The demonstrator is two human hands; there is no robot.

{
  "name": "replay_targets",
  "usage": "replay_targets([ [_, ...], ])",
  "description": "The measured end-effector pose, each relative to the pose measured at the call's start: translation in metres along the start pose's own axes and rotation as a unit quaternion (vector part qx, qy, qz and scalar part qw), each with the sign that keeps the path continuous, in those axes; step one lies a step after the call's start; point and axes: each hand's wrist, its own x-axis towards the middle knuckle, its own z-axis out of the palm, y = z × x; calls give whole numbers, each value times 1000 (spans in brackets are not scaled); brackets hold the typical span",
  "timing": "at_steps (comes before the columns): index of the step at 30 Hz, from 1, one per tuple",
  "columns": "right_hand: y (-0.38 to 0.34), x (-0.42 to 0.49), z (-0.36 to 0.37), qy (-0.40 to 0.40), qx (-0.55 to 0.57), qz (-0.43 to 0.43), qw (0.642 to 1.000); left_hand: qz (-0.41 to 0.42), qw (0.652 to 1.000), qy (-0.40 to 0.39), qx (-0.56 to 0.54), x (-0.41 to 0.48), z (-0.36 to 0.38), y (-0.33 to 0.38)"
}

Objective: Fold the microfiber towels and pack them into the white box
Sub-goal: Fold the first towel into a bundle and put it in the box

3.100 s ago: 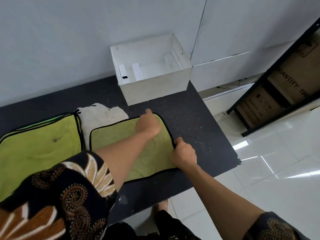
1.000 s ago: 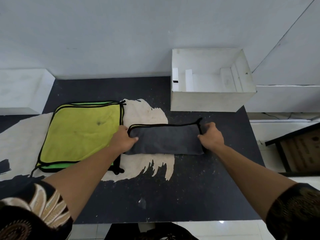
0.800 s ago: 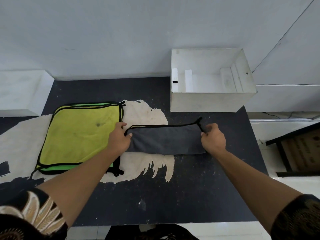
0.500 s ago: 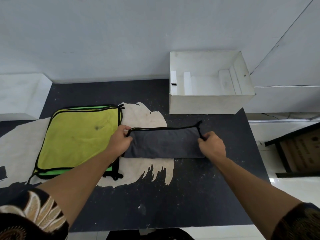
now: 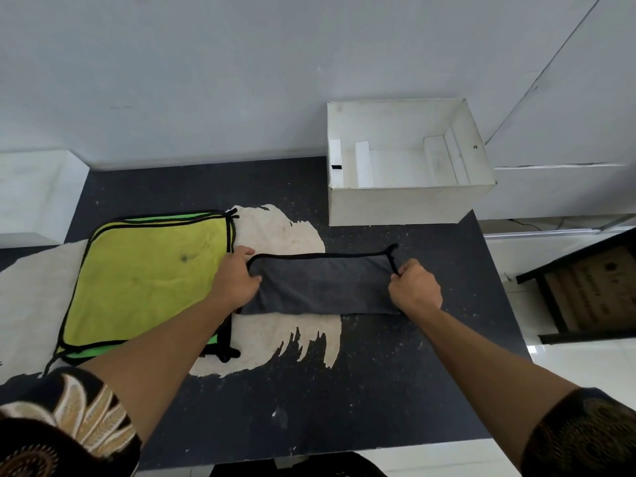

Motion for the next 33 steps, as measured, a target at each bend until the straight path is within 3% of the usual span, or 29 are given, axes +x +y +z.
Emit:
replay_targets([
  [4,1,-2,-2,18,11,18,1000,11,999,35,34,-4,-2,-6],
  [8,1,-10,-5,35,-21,14,999,28,997,16,75,-15,-4,-11],
  [12,-7,-26,4,142,-131,-190,963,215,926,117,287,-35,7,-15],
  [14,-17,-37,18,100,-170,-268,943,256,909,96,316,-41,21,-13],
  [16,-24,-44,38,34,-191,-295,936,252,906,36,339,-42,37,-10],
  [20,-9,-50,67,-20,-229,-262,938,153,917,-22,367,-41,55,-21],
  [25,19,-43,60,-4,-253,-233,939,142,900,-44,410,-39,34,-49],
  [28,15,-44,54,-15,-231,-235,944,138,908,-38,395,-44,28,-43],
  [30,9,-46,48,29,-155,-183,970,182,904,-17,386,-51,29,-36],
  [33,3,-48,33,144,-96,-57,983,243,882,-69,397,-63,34,-42],
])
